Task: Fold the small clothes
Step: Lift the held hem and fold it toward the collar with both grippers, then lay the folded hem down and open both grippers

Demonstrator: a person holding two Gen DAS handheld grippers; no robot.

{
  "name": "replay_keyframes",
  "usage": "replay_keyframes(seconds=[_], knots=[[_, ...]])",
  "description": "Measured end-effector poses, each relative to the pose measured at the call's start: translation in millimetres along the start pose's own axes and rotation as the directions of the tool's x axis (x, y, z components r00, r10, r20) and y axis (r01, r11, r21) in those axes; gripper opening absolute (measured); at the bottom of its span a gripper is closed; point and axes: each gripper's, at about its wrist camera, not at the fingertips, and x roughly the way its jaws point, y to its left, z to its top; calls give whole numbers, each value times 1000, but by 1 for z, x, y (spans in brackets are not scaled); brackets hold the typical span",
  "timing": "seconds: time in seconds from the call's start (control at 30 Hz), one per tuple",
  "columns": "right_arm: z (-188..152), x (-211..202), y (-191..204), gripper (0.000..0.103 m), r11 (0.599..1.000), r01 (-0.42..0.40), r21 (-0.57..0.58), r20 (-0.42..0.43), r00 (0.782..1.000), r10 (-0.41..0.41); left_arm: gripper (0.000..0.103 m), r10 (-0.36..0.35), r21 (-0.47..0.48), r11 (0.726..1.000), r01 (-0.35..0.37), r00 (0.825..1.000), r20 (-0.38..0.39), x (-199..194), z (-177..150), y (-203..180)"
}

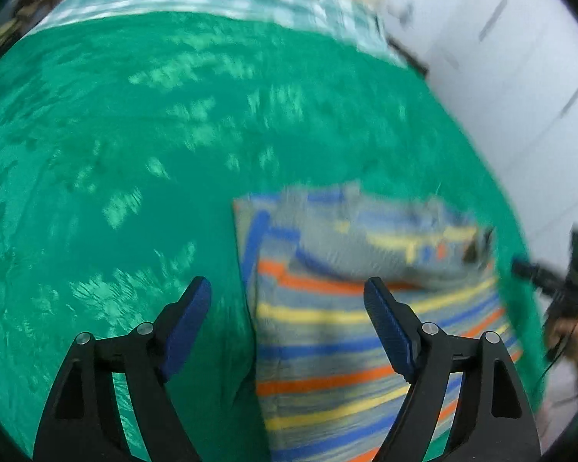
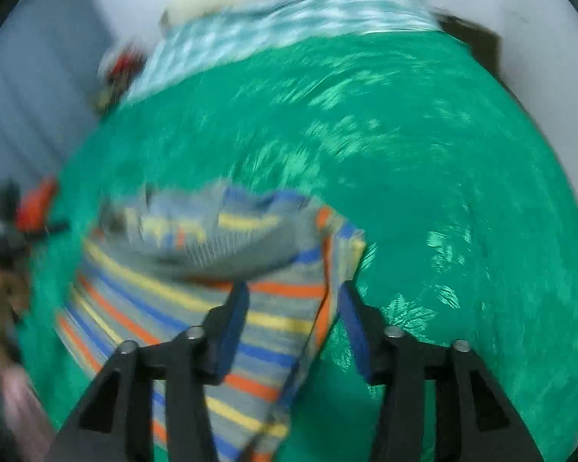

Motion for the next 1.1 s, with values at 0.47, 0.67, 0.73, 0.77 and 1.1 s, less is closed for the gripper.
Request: replay_keyframes(seconds=[0.47, 0.67, 0.73, 0.77, 1.1], knots=[[5, 11, -33, 36, 953, 113, 280, -8, 993, -116, 77, 49, -150, 987, -48, 999, 2, -13, -6, 26], [-98, -33, 10, 60, 981, -73, 182, -110, 989, 94, 81, -19, -1, 1000, 19, 993, -113, -36, -114, 3], [-123, -28, 22, 53, 975, -113, 193, -122, 983, 138, 43, 7, 17, 1000, -5, 992, -129, -31, -131, -1], [-133, -19, 27, 33, 975, -110, 190, -148, 979, 140, 7, 23, 25, 1000, -20, 991, -132, -30, -135, -3], [-164, -1, 21, 2, 955, 0, 298, -189, 980, 59, 15, 142, 77, 988, -133, 982, -126, -33, -145, -2]])
